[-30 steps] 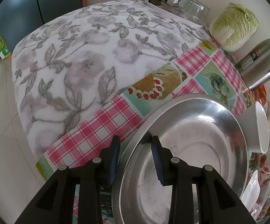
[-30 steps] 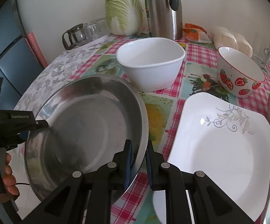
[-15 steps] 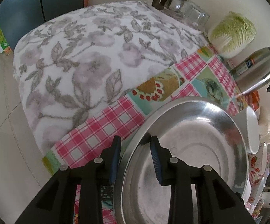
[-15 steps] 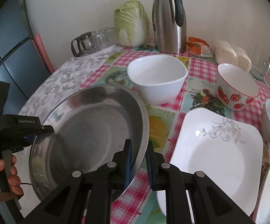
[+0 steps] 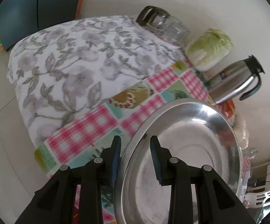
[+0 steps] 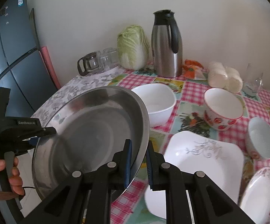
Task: Organize plates and bowls
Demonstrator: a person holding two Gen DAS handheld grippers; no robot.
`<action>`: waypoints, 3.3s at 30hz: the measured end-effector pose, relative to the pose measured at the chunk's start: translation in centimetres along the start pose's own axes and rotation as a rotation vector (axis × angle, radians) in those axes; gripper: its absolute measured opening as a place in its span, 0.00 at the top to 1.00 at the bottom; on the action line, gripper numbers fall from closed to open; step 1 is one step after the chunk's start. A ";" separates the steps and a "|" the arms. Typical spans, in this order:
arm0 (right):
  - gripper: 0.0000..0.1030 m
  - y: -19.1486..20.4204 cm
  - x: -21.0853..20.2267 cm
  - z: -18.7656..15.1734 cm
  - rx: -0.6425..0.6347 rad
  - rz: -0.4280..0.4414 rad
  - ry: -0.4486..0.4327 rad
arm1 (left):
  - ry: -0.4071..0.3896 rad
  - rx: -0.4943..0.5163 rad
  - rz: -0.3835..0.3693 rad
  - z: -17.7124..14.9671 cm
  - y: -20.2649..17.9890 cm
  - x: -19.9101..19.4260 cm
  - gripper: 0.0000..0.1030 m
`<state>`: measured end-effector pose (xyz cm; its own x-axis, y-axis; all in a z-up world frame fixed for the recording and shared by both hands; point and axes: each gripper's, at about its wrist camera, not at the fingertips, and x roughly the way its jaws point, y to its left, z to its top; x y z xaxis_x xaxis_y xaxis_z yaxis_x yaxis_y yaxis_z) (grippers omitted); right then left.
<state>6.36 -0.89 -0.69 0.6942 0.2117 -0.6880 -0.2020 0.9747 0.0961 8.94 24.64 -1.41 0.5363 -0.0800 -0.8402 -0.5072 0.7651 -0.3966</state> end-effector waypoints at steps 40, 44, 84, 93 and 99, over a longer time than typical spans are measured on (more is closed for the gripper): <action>0.83 -17.7 -9.0 -4.4 0.221 -0.130 -0.067 | 0.022 0.302 -0.169 -11.4 -16.3 -0.9 0.68; 0.83 -18.7 -8.8 -5.1 0.245 -0.142 -0.050 | 0.044 0.318 -0.168 -11.9 -16.8 -0.2 0.68; 0.83 -18.8 -3.7 -6.5 0.242 -0.182 0.081 | 0.182 0.303 -0.062 -12.0 -15.5 5.2 0.68; 0.83 -19.0 -3.3 -6.6 0.249 -0.196 0.086 | 0.203 0.306 -0.064 -12.1 -15.5 5.9 0.68; 0.83 -19.0 -3.2 -6.7 0.251 -0.200 0.086 | 0.207 0.308 -0.061 -12.1 -15.6 6.1 0.68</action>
<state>3.41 -20.58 -5.14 0.6401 0.0182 -0.7681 0.1165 0.9859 0.1205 11.97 4.52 -4.83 0.3956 -0.2347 -0.8879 -0.2349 0.9088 -0.3449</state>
